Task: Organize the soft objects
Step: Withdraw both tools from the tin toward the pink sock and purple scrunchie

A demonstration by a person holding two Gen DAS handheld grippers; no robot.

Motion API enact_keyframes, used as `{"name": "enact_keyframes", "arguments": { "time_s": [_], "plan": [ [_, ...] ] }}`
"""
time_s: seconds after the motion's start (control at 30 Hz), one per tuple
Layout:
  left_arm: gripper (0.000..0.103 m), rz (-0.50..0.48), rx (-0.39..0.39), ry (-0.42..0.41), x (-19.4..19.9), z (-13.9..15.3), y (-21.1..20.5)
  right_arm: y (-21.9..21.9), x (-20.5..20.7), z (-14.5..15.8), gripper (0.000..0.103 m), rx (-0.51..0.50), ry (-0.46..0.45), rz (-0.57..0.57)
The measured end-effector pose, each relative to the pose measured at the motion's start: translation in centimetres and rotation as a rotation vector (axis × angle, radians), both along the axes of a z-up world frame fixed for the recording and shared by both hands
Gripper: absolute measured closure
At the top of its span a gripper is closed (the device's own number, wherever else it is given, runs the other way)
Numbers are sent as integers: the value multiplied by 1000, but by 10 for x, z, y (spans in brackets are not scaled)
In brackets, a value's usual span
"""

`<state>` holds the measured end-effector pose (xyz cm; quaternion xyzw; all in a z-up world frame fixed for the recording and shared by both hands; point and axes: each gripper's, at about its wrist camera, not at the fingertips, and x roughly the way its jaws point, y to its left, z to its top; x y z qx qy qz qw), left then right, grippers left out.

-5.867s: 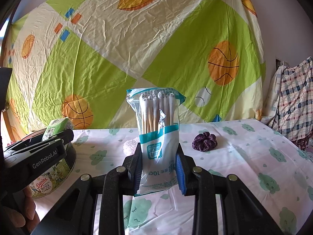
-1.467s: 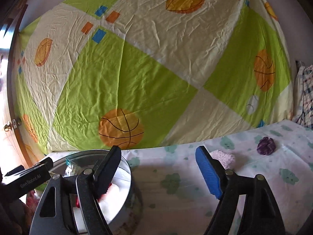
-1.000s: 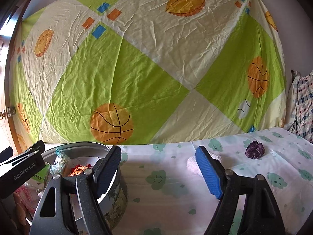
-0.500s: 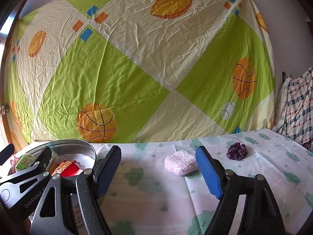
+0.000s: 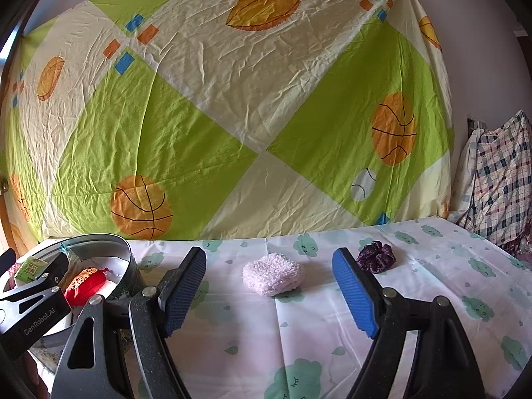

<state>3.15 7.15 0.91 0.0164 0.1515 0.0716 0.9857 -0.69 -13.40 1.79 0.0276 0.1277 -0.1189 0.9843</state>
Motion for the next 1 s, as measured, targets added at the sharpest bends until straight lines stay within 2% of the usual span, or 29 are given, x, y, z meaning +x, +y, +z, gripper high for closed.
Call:
{"name": "enact_keyframes", "arguments": {
  "time_s": [0.23, 0.6, 1.0],
  "plan": [
    [3, 0, 16, 2, -4, 0, -14, -19, -3, 0, 23, 16, 1, -19],
    [3, -40, 21, 32, -9, 0, -42, -45, -8, 2, 23, -18, 6, -46],
    [3, -133, 25, 75, -11, -2, -91, -120, -16, 1, 23, 3, 34, -181]
  ]
}}
